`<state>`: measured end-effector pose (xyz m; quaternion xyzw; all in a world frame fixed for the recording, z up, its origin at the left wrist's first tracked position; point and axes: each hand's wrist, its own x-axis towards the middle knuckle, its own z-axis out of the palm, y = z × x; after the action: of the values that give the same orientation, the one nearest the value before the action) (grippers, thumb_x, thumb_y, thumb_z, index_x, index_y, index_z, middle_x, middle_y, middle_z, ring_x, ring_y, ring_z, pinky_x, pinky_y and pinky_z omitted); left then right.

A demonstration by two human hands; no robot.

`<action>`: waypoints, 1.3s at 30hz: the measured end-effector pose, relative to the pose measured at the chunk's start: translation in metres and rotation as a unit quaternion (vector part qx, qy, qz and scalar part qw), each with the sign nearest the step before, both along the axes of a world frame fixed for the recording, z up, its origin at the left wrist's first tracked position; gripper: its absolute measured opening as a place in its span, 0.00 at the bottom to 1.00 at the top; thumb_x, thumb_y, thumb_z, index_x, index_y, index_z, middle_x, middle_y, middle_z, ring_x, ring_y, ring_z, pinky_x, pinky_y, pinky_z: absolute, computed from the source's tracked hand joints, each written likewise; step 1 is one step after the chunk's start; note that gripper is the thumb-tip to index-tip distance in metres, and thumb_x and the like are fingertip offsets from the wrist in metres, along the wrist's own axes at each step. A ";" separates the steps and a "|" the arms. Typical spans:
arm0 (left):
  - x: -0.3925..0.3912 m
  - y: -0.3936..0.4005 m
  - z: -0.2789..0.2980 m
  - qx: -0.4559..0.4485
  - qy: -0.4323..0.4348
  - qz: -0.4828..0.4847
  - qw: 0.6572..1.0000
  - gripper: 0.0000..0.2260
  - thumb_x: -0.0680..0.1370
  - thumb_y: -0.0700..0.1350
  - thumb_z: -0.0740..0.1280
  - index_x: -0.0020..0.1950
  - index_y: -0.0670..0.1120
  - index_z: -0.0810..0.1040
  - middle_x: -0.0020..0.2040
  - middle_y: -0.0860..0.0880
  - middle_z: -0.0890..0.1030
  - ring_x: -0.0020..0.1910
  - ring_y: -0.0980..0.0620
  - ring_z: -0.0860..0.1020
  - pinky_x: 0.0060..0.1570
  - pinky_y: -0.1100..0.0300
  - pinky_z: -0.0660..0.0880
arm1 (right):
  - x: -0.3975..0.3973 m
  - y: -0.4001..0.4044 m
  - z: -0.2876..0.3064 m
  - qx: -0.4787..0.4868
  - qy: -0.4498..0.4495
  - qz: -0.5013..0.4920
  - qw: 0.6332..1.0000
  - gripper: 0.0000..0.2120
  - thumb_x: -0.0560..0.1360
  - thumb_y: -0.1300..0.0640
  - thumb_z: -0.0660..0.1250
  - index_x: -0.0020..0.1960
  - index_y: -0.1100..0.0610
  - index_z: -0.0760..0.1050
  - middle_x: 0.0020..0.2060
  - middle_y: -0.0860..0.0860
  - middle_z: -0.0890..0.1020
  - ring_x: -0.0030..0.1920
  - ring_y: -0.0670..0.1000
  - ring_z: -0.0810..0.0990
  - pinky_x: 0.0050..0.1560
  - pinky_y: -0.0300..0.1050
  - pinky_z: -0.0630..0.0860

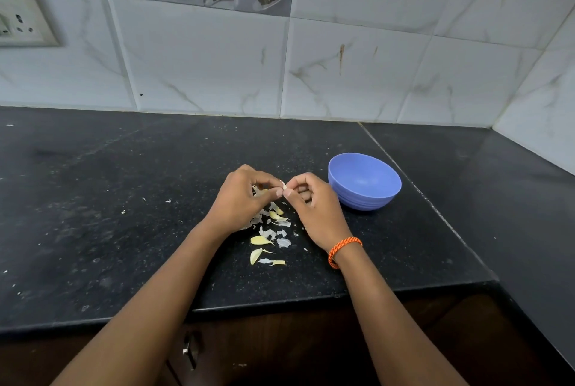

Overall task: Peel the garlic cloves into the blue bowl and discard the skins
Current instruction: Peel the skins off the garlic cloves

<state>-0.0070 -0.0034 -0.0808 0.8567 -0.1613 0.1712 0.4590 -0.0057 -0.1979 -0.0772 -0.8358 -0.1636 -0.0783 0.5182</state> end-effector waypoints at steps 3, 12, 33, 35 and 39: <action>0.001 -0.003 -0.002 -0.014 0.000 -0.011 1.000 0.03 0.81 0.46 0.76 0.49 0.54 0.90 0.41 0.59 0.87 0.45 0.58 0.82 0.49 0.60 0.73 | -0.001 -0.002 0.002 0.052 -0.005 0.012 0.999 0.09 0.79 0.55 0.76 0.58 0.54 0.83 0.46 0.48 0.86 0.49 0.47 0.86 0.51 0.43 0.84; 0.008 -0.006 -0.013 0.091 -0.041 0.018 0.995 0.05 0.81 0.51 0.75 0.51 0.62 0.88 0.55 0.64 0.84 0.61 0.54 0.73 0.60 0.53 0.71 | -0.001 -0.014 0.008 -0.023 -0.045 -0.026 0.998 0.04 0.78 0.63 0.76 0.52 0.57 0.87 0.37 0.50 0.86 0.36 0.47 0.86 0.41 0.38 0.83; 0.010 0.001 -0.018 0.121 -0.044 0.104 0.986 0.04 0.80 0.54 0.73 0.53 0.64 0.85 0.54 0.69 0.81 0.65 0.55 0.66 0.60 0.55 0.54 | -0.007 -0.013 0.015 -0.260 -0.116 -0.032 0.958 0.10 0.78 0.67 0.70 0.42 0.55 0.76 0.37 0.49 0.80 0.40 0.52 0.78 0.43 0.53 0.78; 0.009 -0.001 -0.017 0.115 -0.048 0.101 0.987 0.06 0.78 0.58 0.70 0.53 0.64 0.85 0.54 0.68 0.81 0.63 0.55 0.67 0.57 0.55 0.54 | -0.010 -0.012 -0.001 -0.295 -0.077 -0.024 0.952 0.11 0.79 0.66 0.70 0.42 0.54 0.75 0.38 0.49 0.80 0.42 0.50 0.79 0.45 0.55 0.80; 0.010 -0.003 -0.016 0.104 -0.046 0.098 0.989 0.09 0.77 0.59 0.67 0.52 0.63 0.86 0.53 0.66 0.82 0.61 0.55 0.67 0.56 0.53 0.56 | 0.002 -0.018 0.008 -0.299 -0.048 -0.003 0.953 0.12 0.80 0.63 0.72 0.41 0.52 0.76 0.38 0.48 0.80 0.43 0.47 0.78 0.44 0.50 0.78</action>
<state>0.0025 -0.0067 -0.0969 0.9027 -0.1145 0.2369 0.3403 -0.0040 -0.2156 -0.0691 -0.9483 -0.2020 -0.0672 0.2355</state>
